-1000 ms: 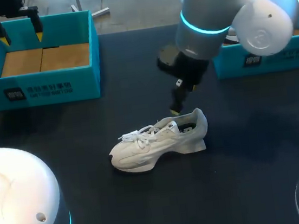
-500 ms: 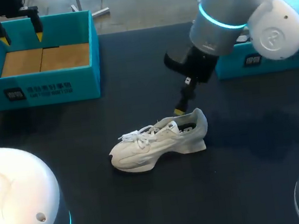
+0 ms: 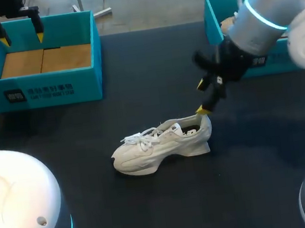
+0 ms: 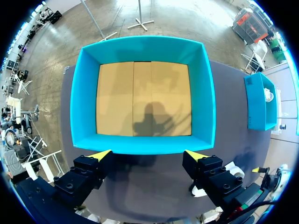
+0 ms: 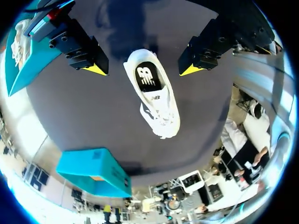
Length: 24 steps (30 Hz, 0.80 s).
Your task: Take the shoe out of the shoebox, open the shoe tongue, remove and reinsert the insole, then place the shoe into the shoebox
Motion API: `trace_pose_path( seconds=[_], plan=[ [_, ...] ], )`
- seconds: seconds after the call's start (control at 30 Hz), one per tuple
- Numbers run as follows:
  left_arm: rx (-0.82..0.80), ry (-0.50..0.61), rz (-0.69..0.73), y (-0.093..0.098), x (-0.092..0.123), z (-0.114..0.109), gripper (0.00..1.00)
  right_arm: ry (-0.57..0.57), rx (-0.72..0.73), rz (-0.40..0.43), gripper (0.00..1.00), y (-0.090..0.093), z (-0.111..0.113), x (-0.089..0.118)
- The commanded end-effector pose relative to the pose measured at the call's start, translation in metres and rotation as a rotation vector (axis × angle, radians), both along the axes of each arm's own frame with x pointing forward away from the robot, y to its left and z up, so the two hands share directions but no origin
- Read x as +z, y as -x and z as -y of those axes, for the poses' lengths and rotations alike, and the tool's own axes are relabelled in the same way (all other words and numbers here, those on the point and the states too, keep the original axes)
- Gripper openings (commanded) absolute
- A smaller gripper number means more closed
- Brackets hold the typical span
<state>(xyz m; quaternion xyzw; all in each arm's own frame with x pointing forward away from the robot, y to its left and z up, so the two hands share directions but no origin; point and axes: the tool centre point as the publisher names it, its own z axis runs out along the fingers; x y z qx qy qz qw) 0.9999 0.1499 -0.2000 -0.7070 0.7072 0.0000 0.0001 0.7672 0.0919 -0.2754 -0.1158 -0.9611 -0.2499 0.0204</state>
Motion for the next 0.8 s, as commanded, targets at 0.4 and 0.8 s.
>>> trace_pose_path(
  seconds=[0.4,0.8],
  plan=[
    [0.000,0.000,0.000,0.000,0.000,0.000,1.00,-0.208,0.119,0.097,1.00,-0.001,0.007,-0.023],
    [0.000,0.000,0.000,0.000,0.000,0.000,1.00,-0.208,0.119,0.097,1.00,-0.001,0.007,-0.023]
  ],
)
